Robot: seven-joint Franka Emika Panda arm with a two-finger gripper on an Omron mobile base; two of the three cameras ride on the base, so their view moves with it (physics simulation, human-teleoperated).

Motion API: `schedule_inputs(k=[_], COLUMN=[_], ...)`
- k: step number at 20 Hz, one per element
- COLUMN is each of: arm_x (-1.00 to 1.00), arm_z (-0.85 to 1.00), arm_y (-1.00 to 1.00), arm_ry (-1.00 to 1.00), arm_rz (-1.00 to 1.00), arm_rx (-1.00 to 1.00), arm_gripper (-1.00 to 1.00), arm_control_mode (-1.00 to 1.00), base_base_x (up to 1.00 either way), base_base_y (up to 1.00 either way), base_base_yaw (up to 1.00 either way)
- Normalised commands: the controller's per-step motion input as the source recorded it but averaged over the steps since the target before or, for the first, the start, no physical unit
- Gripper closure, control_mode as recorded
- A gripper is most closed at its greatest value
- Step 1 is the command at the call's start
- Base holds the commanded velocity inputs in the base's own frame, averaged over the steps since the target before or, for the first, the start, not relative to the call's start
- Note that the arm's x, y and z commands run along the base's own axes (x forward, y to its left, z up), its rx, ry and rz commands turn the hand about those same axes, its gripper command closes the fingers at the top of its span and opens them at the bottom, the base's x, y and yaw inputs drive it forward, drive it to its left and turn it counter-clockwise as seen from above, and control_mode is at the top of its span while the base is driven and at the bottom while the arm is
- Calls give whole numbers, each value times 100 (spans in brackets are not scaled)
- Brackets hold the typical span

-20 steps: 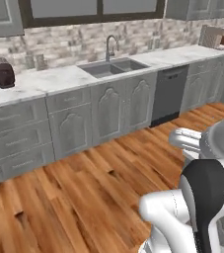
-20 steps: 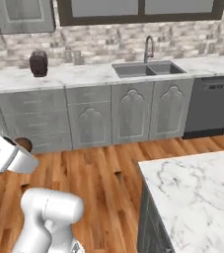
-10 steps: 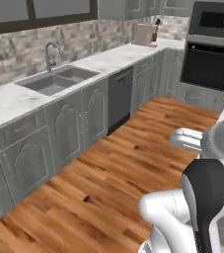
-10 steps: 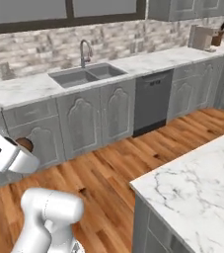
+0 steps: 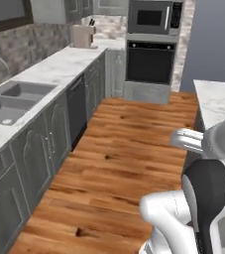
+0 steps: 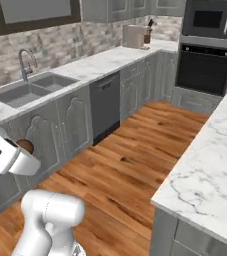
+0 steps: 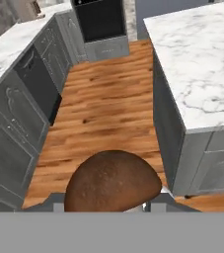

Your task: Place the cold items (mushroom and squash) from the fridge in one tupperware on the dining counter. Place the warm items (kebab skewer and hot dog) in the stove area in another tupperware.

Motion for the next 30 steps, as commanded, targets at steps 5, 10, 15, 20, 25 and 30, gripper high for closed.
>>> schedule_inputs(k=[5, 10, 15, 20, 25, 30], arm_x=[0, 0, 0, 0, 0, 0], arm_z=[0, 0, 0, 0, 0, 0], arm_y=[0, 0, 0, 0, 0, 0], arm_ry=[0, 0, 0, 0, 0, 0], arm_rz=[0, 0, 0, 0, 0, 0], arm_rx=[0, 0, 0, 0, 0, 0], arm_gripper=[100, 100, 100, 100, 100, 100], arm_control_mode=[100, 100, 100, 100, 100, 100], base_base_x=[70, 83, 99, 100, 100, 98], base_base_y=[68, 71, 74, 70, 64, 40], base_base_yaw=[-60, -55, -48, -45, -43, -45])
